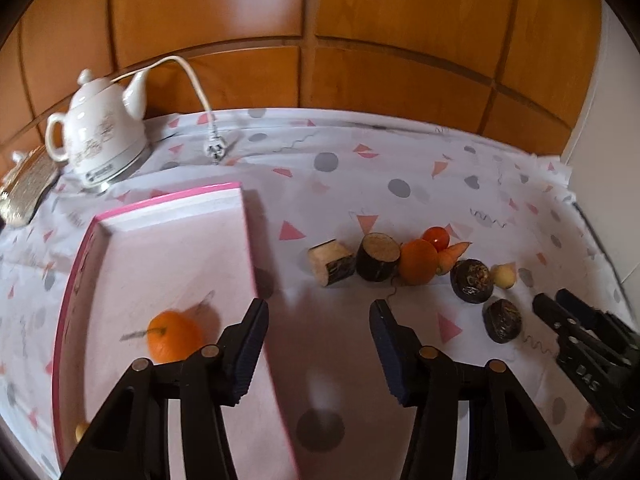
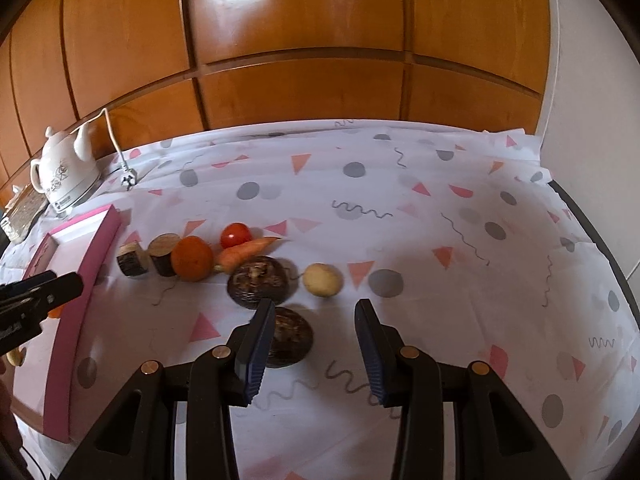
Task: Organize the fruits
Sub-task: 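Move the left gripper to the square bark wood block and grasp it, then grasp the potato with the right gripper while the left gripper lifts the wood block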
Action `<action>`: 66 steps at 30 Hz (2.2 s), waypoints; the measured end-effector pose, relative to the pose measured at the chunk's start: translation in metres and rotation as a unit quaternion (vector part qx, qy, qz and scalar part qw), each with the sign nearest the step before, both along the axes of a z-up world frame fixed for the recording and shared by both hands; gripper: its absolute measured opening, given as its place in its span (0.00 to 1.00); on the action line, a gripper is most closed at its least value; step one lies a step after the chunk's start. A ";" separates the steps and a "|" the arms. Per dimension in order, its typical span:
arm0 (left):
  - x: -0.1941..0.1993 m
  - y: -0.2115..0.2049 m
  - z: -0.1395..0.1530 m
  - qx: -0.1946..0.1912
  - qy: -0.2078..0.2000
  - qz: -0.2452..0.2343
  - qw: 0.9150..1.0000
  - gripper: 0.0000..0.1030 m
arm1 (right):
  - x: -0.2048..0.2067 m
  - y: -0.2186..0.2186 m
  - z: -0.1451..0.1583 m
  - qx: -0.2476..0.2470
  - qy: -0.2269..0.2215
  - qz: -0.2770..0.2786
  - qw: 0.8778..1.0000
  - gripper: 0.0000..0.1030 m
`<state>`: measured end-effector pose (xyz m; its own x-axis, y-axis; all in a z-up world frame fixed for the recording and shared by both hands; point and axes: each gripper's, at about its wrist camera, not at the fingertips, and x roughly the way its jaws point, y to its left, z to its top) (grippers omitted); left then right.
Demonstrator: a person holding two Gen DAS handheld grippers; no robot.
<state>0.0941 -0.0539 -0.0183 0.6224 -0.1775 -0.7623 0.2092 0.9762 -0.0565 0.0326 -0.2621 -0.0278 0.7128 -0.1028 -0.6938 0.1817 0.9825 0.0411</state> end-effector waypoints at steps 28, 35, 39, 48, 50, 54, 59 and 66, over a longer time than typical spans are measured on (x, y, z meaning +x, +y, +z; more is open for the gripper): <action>0.070 -0.023 -0.041 -0.008 0.082 0.018 0.996 0.28 | 0.025 -0.033 -0.017 0.072 0.010 0.007 0.997 0.40; 0.054 -0.029 -0.033 -0.023 0.056 -0.012 0.998 0.28 | 0.058 -0.032 -0.031 0.082 0.033 0.017 0.996 0.40; 0.043 -0.029 -0.029 -0.028 0.046 -0.016 0.998 0.28 | 0.066 -0.030 -0.041 0.087 0.050 0.025 0.995 0.28; 0.008 -0.027 -0.018 -0.031 0.017 -0.017 0.999 0.28 | 0.053 -0.030 -0.040 0.056 0.041 0.020 0.997 0.27; 0.001 -0.028 -0.015 -0.031 0.011 -0.019 0.999 0.28 | 0.049 -0.034 -0.041 0.050 0.042 0.010 0.998 0.27; -0.012 -0.030 -0.011 -0.030 0.001 -0.026 0.999 0.28 | 0.038 -0.040 -0.042 0.044 0.039 -0.002 0.998 0.27; -0.025 -0.027 -0.006 -0.032 -0.007 -0.025 0.999 0.28 | 0.025 -0.044 -0.041 0.040 0.038 -0.010 0.998 0.27; -0.040 -0.012 0.005 -0.038 -0.026 -0.012 0.999 0.28 | 0.007 -0.034 -0.026 0.034 0.019 -0.004 0.999 0.27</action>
<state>0.0542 -0.0657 -0.0134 0.6552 -0.2492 -0.7132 0.2365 0.9642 -0.1196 0.0392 -0.2964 -0.0540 0.6859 -0.0596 -0.7252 0.1917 0.9762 0.1011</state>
